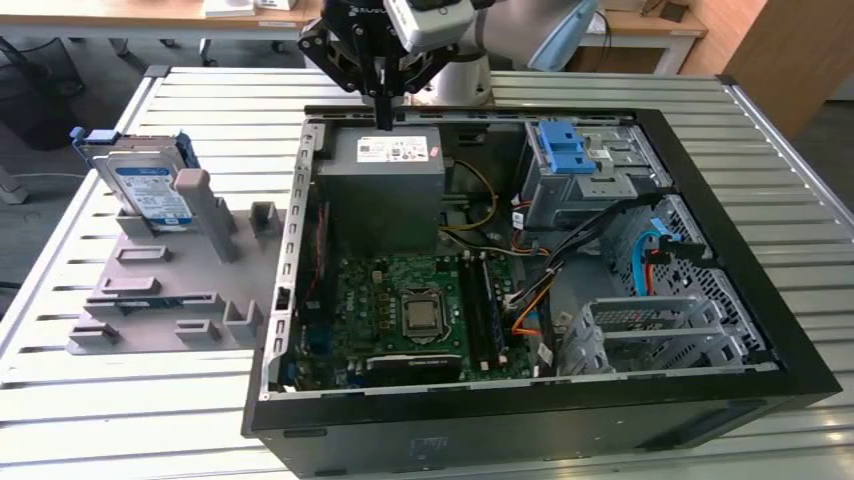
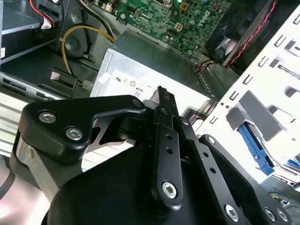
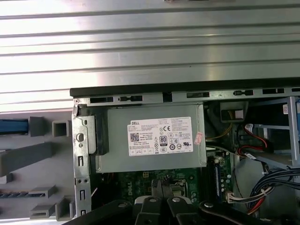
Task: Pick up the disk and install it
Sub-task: 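Reach for the disk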
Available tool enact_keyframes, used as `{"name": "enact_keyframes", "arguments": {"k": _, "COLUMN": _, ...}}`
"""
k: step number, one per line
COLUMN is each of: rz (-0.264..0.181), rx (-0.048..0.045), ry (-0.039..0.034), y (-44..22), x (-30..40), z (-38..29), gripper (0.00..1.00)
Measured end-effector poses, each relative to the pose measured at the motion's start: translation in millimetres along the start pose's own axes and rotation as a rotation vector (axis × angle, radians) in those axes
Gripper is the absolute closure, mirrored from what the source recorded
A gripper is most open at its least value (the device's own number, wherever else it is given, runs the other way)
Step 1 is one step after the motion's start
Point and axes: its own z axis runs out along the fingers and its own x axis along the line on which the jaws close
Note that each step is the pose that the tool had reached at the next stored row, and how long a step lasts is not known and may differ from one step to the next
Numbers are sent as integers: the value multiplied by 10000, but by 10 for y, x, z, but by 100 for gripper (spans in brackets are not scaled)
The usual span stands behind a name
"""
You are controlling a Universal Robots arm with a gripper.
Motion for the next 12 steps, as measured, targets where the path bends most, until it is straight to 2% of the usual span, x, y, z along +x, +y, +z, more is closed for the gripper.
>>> {"name": "enact_keyframes", "arguments": {"k": 12, "rz": 0, "rx": 1, "ry": 1, "y": -4, "x": 64, "z": -1, "gripper": 89}}
